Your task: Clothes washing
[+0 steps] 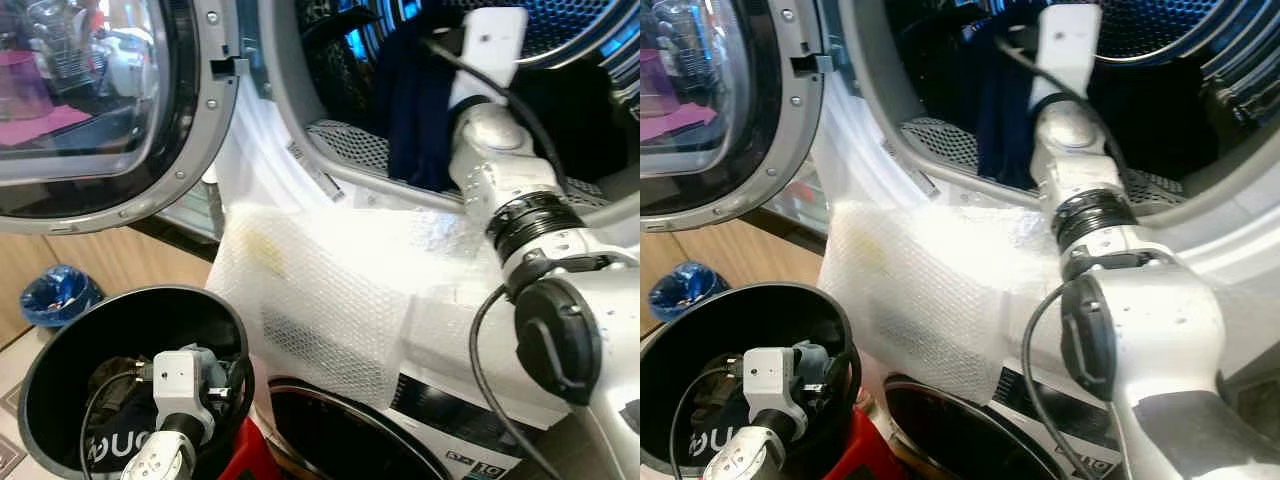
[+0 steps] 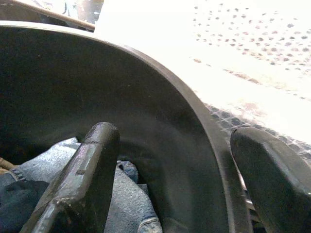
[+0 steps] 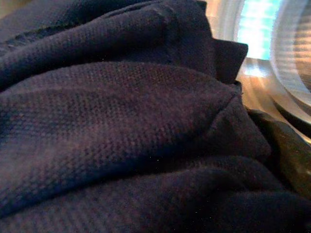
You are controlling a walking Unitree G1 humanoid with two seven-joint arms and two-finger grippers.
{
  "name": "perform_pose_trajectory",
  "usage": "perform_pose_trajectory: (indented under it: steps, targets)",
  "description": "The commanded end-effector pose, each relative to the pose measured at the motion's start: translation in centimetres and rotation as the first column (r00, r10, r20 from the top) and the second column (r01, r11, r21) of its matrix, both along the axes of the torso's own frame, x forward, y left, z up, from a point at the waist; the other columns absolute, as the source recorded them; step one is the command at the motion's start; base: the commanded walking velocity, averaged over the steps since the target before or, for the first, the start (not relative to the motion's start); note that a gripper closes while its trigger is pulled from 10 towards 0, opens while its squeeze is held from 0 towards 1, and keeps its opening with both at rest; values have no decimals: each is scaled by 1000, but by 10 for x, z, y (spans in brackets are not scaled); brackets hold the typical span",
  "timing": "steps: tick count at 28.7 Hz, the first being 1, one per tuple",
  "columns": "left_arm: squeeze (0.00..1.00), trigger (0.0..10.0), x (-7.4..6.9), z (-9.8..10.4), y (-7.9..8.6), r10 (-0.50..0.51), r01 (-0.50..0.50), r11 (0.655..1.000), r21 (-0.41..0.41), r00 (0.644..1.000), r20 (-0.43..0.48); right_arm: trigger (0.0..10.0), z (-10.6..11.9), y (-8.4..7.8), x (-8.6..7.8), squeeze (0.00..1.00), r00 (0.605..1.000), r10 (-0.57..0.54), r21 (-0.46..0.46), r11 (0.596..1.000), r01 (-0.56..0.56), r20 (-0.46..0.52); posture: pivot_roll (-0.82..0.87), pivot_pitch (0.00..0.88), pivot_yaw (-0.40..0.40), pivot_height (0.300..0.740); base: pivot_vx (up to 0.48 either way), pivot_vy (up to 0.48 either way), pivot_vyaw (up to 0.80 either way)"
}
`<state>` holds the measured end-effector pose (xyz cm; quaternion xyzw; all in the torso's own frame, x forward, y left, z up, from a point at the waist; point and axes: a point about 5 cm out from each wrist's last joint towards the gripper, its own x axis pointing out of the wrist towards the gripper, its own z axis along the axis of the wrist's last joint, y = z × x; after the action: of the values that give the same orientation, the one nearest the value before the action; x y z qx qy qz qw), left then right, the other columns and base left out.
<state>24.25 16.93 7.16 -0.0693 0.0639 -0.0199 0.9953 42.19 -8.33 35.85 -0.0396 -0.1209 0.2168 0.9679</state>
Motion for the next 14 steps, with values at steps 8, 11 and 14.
perform_pose_trajectory:
  steps: [8, 11, 14]
  targets:
    - [0, 10000, -26, -7, -3, -3, 4, 1000, 6, 999, -47, 10000, 30, 14, -9, 0, 990, 123, 26, 992, -125, 69, 175, 73, -76, 740, 0, 0, 0]
    - [0, 10000, -37, -6, 0, 6, -6, 1000, 15, 998, -57, 10000, 31, 8, -8, 0, 989, 138, 135, 980, -143, 48, 202, 81, -80, 740, 0, 0, 0]
    - [0, 10000, -42, -5, 3, 40, -38, 999, 22, 998, -55, 10000, 27, 7, -8, 0, 984, 174, 125, 976, -177, 41, 224, 78, -88, 740, 0, 0, 0]
